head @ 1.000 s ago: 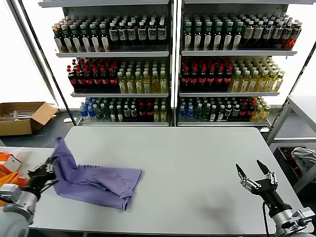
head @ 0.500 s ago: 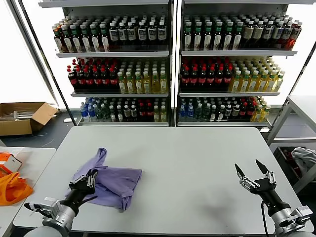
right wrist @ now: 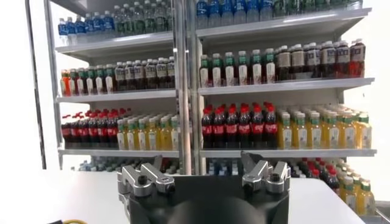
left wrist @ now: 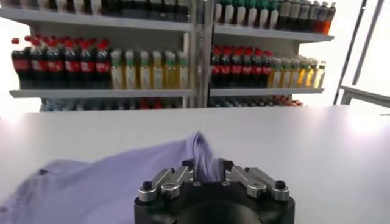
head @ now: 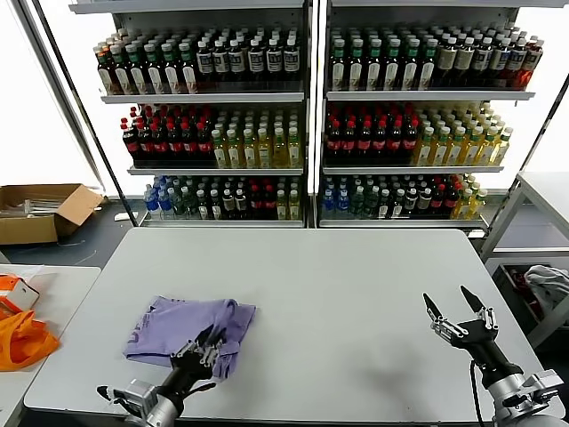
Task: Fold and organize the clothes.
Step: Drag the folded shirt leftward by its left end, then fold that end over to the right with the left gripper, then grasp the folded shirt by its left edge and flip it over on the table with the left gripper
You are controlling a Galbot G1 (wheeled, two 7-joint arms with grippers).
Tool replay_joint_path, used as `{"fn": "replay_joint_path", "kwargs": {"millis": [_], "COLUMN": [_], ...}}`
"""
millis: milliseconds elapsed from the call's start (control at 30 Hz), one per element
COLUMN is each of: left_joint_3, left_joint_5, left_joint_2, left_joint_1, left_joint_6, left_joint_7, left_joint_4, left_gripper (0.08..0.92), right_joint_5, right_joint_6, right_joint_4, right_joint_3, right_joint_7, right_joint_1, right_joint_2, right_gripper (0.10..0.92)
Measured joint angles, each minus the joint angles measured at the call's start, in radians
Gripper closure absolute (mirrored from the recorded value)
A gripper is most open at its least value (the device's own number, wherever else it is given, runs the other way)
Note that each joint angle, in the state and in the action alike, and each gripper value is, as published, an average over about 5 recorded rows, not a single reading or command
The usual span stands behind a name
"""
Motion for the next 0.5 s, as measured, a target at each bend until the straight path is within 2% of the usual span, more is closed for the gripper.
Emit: {"fn": "replay_joint_path", "kwargs": {"millis": [233, 500], "left_joint_3": [-0.006, -0.167], "left_joint_5": [-0.005, -0.135], "left_joint_2": [0.007, 0.073], "left_joint_1": [0.012, -0.037], "left_joint_6": [0.017, 0.061], "left_joint_7": [0.019, 0.023], "left_joint_4": [-0.036, -0.027], "left_gripper": [0.429, 0.216], "right_joint_5": [0.002, 0.002], "right_joint_6": [-0.002, -0.001], "right_joint_4": [-0.006, -0.005], "right_joint_3": [-0.013, -0.031], "right_joint_7": [0.002, 0.001], "right_joint_1": [0.012, 0.014], "right_joint_2": [-0.002, -0.004], "right_gripper": [0.203, 0.203]}}
